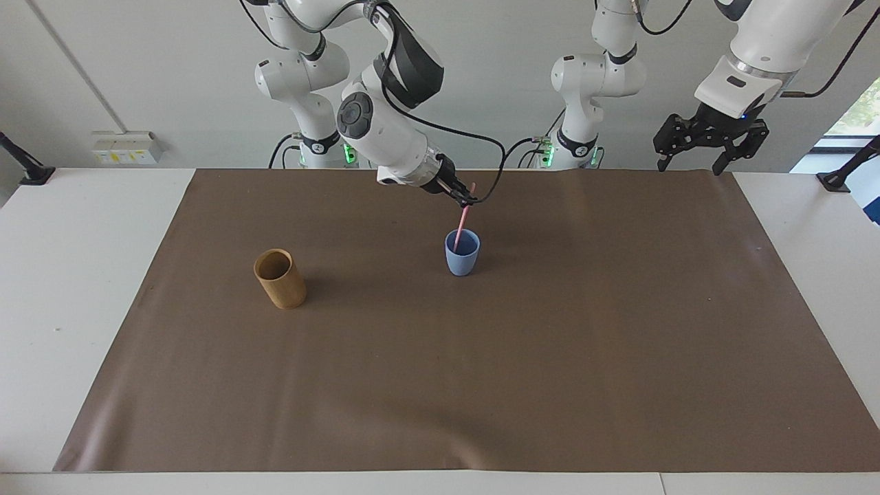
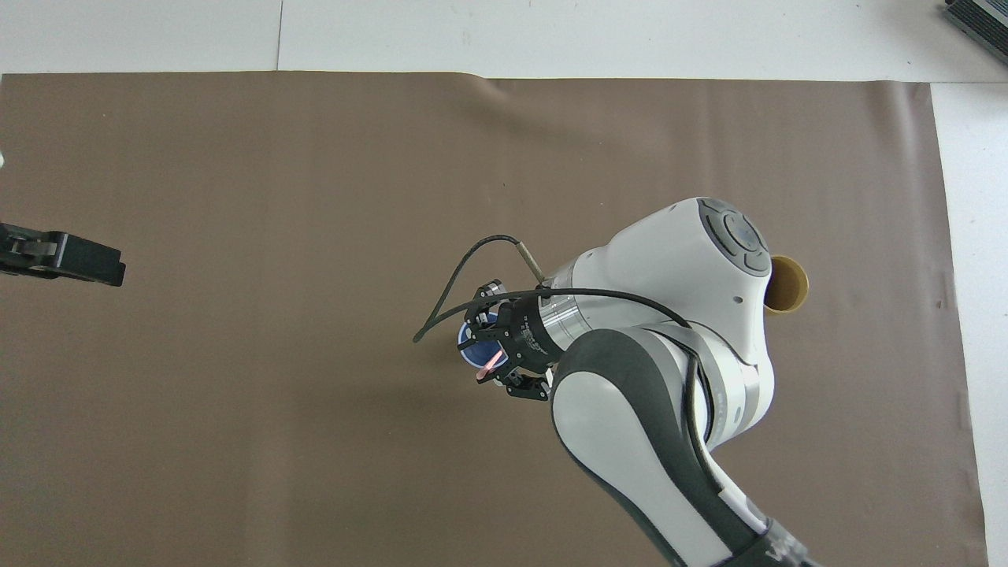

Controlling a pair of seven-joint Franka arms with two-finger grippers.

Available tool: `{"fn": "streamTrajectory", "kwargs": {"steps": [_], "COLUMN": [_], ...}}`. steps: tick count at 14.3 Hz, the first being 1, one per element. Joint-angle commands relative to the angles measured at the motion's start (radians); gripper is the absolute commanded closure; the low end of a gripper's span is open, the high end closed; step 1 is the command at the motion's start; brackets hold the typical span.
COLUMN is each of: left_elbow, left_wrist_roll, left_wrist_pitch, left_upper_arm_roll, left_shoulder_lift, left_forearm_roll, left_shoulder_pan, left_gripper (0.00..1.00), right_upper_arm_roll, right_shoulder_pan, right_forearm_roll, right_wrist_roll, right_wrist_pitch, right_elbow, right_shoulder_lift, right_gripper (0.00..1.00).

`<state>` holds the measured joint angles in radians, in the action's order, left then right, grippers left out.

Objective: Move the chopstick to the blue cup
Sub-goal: 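Lower the stick into the blue cup and open the right gripper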

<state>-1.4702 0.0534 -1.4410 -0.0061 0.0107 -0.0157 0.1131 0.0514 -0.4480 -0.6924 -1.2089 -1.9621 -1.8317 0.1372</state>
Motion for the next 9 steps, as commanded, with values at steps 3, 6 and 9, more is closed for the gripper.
{"fn": "streamTrajectory", "kwargs": {"steps": [3,6,9], "left_elbow": [-0.019,-0.019,-0.019], "left_wrist_roll": [0.002,0.002,0.002], "left_wrist_pitch": [0.007,0.007,0.007], "left_upper_arm_roll": [-0.011,-0.011,-0.011], "left_shoulder_lift": [0.02,0.02,0.02], "left_forearm_roll": [-0.018,-0.018,-0.018], "left_shoulder_pan": [-0.012,-0.013,-0.012], "left_gripper": [0.0,0.0,0.0], "right_upper_arm_roll": [0.002,-0.001,-0.007], "right_shoulder_pan": [0.041,0.043,0.07], "right_forearm_roll": [0.124,0.302,0.462], "right_wrist_roll": [0.063,0.116,0.262], "right_wrist_pitch": [0.026,0.026,0.032], "right_elbow": [0.051,0.069,0.072], "right_shoulder_lift": [-0.01,-0.04,-0.065], "right_gripper": [0.0,0.0,0.0]}}
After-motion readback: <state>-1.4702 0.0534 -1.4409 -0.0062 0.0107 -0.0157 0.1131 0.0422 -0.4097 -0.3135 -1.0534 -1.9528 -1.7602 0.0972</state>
